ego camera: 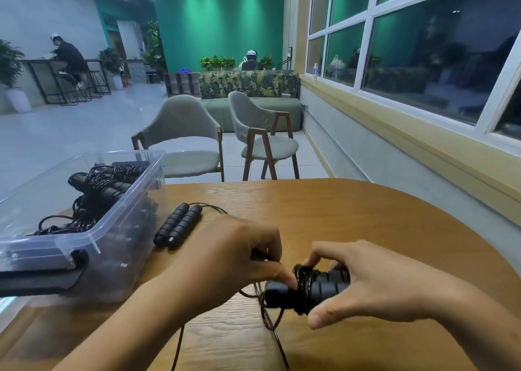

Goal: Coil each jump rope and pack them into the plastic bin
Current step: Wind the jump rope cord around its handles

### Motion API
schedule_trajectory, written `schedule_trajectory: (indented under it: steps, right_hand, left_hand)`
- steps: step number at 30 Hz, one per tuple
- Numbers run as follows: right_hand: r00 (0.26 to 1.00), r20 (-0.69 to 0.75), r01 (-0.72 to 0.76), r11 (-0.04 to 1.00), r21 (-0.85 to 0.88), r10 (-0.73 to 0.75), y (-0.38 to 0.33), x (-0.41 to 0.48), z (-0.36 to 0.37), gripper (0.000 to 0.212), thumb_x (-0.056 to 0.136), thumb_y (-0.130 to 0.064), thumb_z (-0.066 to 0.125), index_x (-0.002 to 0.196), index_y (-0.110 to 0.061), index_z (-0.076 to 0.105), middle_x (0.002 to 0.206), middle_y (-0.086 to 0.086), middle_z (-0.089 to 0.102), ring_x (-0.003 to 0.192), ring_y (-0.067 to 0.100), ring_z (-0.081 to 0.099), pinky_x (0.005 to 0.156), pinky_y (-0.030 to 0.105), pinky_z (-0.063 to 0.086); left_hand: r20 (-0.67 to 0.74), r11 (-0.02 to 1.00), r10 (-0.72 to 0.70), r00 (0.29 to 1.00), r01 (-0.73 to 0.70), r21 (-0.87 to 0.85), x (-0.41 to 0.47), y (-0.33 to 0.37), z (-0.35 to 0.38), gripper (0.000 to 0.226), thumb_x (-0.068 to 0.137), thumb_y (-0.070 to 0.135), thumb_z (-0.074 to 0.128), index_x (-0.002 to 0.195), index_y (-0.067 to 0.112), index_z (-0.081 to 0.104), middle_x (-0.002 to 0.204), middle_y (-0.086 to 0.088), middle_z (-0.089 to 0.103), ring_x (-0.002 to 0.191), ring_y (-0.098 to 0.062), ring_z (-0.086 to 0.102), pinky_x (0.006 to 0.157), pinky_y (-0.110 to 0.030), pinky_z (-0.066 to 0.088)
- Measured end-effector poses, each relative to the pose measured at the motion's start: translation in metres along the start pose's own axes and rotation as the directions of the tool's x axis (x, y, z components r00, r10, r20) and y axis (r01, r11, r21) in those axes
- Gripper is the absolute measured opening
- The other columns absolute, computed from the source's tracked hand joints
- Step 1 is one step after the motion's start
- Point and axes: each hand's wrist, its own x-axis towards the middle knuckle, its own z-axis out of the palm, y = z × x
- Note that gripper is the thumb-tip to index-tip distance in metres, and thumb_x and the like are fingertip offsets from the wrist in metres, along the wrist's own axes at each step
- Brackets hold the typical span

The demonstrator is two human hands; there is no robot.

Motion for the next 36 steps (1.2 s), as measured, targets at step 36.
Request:
schedule_trajectory:
  steps: [36]
  right_hand:
    - [0.637, -0.77, -0.268, 0.945, -0.187, 0.028, 0.033, 0.016, -0.017, 0.053, 0.078, -0.078, 0.07, 0.104, -0.038, 0.047, 0.074, -0.011, 0.053, 0.07, 0.025, 0.053, 0.054, 0.029, 0.034]
  left_hand:
    - [-0.116, 0.967, -0.256, 0.96, 0.253, -0.045, 0.005, -0.056, -0.029, 0.019, 0.089, 0.053, 0.066, 0.095, 0.037, 0.073, 0.074, 0.013, 0.07, 0.065, -0.006, 0.066, 0.061, -0.024, 0.053]
